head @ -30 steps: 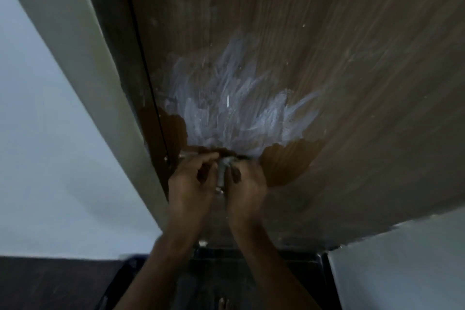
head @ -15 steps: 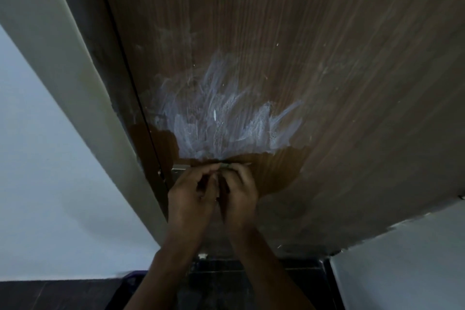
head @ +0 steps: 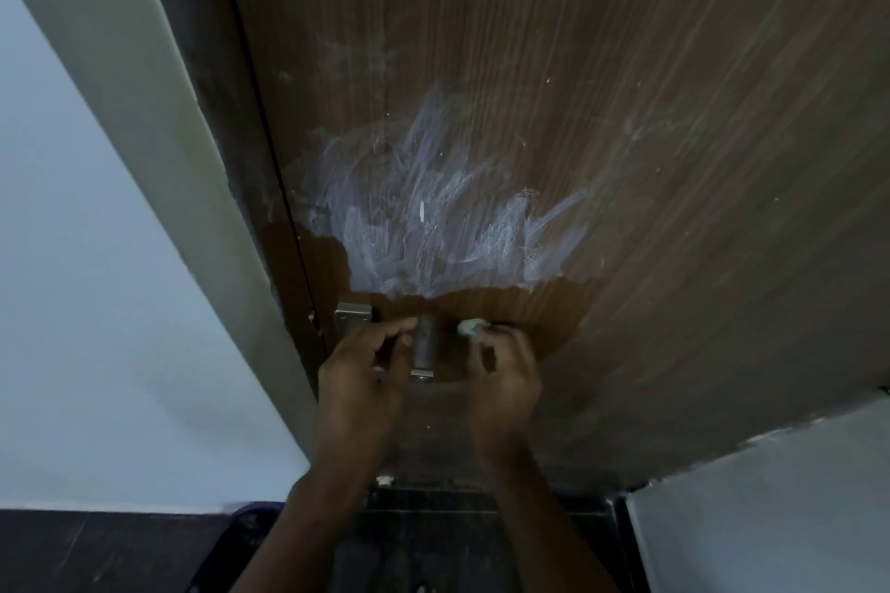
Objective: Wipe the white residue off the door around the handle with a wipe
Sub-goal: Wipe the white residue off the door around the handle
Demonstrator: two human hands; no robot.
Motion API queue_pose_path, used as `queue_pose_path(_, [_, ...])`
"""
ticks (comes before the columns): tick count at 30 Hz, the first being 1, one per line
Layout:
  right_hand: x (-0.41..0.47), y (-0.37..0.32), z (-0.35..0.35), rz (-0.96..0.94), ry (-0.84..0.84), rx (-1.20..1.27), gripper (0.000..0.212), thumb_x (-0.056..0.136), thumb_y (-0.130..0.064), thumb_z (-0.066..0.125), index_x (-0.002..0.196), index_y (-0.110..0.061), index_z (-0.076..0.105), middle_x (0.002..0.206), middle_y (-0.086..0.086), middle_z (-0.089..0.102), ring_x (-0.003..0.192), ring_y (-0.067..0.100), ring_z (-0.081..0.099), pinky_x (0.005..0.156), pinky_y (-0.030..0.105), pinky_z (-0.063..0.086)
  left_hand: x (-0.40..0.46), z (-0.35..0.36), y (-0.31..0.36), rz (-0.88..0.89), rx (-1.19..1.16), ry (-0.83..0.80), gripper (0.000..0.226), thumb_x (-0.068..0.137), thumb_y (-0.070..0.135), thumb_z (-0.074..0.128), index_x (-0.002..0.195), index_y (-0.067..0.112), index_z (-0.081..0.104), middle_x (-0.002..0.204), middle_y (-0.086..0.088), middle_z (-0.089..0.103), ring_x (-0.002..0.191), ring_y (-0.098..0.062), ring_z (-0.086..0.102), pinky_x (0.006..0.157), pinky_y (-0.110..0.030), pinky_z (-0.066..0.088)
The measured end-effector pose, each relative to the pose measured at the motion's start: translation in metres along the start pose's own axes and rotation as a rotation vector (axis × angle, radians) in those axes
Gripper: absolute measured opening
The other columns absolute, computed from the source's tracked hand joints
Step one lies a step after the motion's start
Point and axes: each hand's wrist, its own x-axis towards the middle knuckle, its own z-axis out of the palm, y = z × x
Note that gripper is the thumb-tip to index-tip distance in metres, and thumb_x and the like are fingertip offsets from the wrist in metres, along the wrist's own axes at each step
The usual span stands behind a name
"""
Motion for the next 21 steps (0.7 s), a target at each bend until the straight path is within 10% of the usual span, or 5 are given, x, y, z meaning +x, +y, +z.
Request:
queue_pose_path(2, [0.006, 0.0, -0.005, 0.003, 0.069, 0.015, 0.013, 0.082, 0.002, 0.077, 0.094, -0.002, 0.074, 0.096, 0.009, 0.07, 0.086, 0.013, 0.067, 0.08, 0.014, 0.055, -0.001, -0.002, -0.004, -0.026, 0.013, 0.003, 0.023, 0.095, 0.019, 0.063, 0.113, 0.032, 0.071, 0.104, 0.024, 0.064, 0.098, 0.01, 0.06, 0.077, -0.002, 0.044])
queue_pose_path(8, [-0.013, -0.008, 0.007, -0.019, -0.18, -0.065, 0.019, 0.077, 0.007, 0.079, 0.095, 0.001, 0.075, 0.1, 0.016, 0.072, 0.094, 0.03, 0.071, 0.08, 0.045, 0.062, -0.003, 0.005, 0.004, -0.007, 0.006, -0.085, 0.025, 0.095, 0.017, 0.064, 0.116, 0.029, 0.07, 0.105, 0.03, 0.06, 0.101, 0.016, 0.057, 0.079, 0.001, 0.042])
queue_pose_path(13, [0.037, -0.023, -0.032, -0.049, 0.17, 0.051, 0.015, 0.086, -0.002, 0.074, 0.101, -0.005, 0.073, 0.102, 0.005, 0.069, 0.095, -0.004, 0.059, 0.083, 0.006, 0.048, 0.003, 0.013, 0.016, 0.037, 0.001, -0.099, 0.029, 0.094, 0.013, 0.065, 0.115, 0.033, 0.067, 0.107, 0.02, 0.064, 0.103, 0.012, 0.058, 0.081, -0.003, 0.045])
queue_pose_path(17, [0.082, -0.032, -0.057, -0.161, 0.341, 0.054, 0.013, 0.095, -0.01, 0.066, 0.106, -0.005, 0.072, 0.107, 0.004, 0.065, 0.106, -0.007, 0.056, 0.093, 0.008, 0.045, 0.011, 0.021, 0.03, 0.1, -0.066, -0.056, 0.026, 0.094, 0.014, 0.065, 0.115, 0.03, 0.069, 0.107, 0.02, 0.066, 0.098, 0.007, 0.062, 0.078, -0.008, 0.05])
queue_pose_path(21, [0.058, -0.024, -0.05, -0.179, 0.149, -0.032, 0.015, 0.088, 0.0, 0.072, 0.103, -0.001, 0.075, 0.107, 0.013, 0.067, 0.101, 0.013, 0.065, 0.097, 0.012, 0.047, 0.01, 0.026, 0.039, 0.106, -0.049, -0.07, 0.024, 0.095, 0.018, 0.064, 0.115, 0.031, 0.069, 0.105, 0.017, 0.067, 0.094, 0.004, 0.063, 0.077, -0.009, 0.05])
